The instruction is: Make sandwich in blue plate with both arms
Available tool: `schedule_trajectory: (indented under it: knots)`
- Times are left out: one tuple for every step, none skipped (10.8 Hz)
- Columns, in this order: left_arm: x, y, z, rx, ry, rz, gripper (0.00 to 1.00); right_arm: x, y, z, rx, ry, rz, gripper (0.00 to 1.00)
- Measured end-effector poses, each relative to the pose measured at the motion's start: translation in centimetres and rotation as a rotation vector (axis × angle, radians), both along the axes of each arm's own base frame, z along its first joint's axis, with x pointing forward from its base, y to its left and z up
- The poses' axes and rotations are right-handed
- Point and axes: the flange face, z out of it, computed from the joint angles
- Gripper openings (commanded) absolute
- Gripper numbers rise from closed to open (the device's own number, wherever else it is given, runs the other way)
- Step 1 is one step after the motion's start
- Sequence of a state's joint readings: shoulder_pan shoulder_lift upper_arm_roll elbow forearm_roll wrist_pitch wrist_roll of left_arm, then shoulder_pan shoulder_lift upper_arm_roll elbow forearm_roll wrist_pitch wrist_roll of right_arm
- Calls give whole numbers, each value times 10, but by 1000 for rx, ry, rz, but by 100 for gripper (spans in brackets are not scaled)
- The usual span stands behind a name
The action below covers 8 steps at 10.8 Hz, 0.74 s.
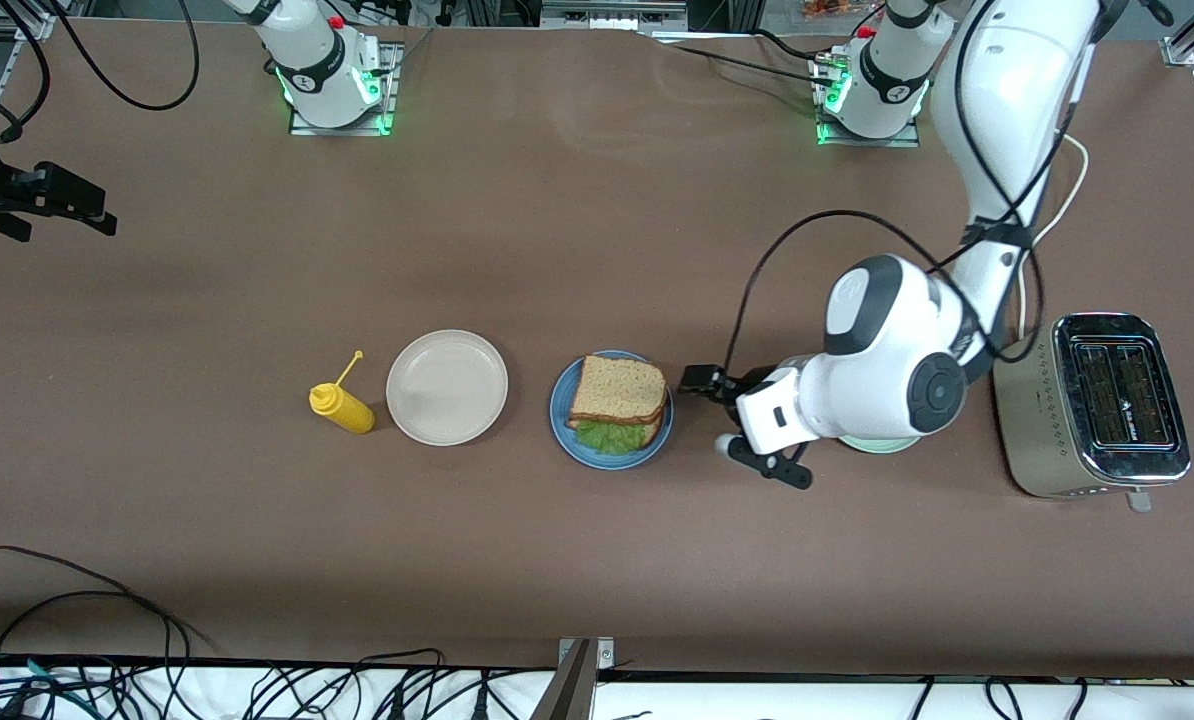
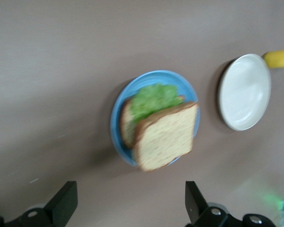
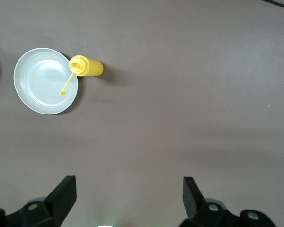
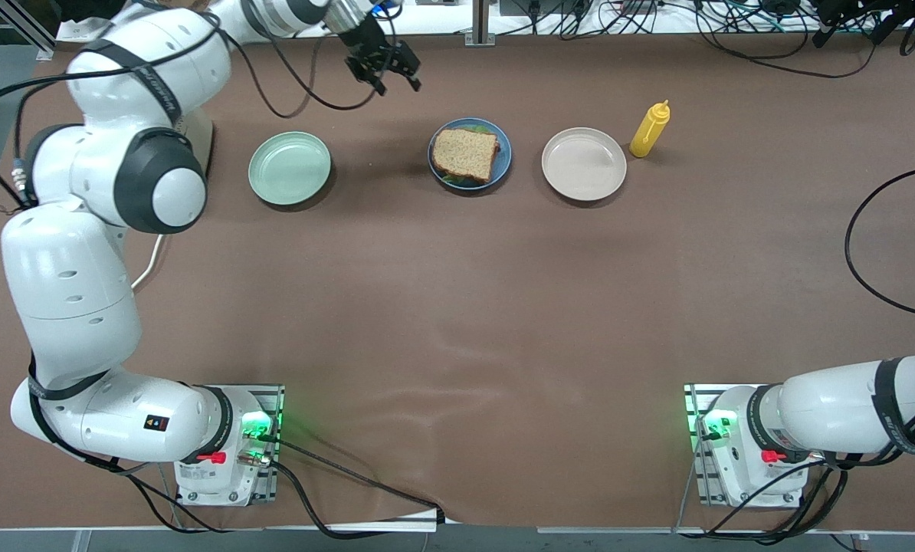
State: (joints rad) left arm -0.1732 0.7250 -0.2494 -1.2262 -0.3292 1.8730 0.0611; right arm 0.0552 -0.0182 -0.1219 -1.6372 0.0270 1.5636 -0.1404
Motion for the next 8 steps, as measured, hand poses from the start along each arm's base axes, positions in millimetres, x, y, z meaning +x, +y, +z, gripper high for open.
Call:
schedule_trajectory:
  knots:
    - [1, 17, 16, 62, -23, -19, 100, 0, -1, 0, 0, -1, -1, 100]
    - [1, 35, 32, 115, -36, -31, 100, 0, -1, 1, 0, -1, -1, 100]
    - [0, 51, 48, 167, -47, -41, 100, 0, -1, 1, 0, -2, -1, 100]
    - [-2, 65, 67, 229, -68, -55, 100, 0, -1, 1, 0, -3, -1, 100]
    - [-7, 74, 90, 296, -97, -71, 100, 0, -1, 1, 0, -3, -1, 100]
    - [-13, 79, 114, 345, -128, -79, 100, 0, -1, 2, 0, -3, -1, 100]
    - [-20, 82, 135, 372, -148, -79, 100, 0, -1, 2, 0, -3, -1, 100]
    - [-25, 87, 153, 390, -166, -71, 100, 0, -1, 2, -1, -3, -2, 100]
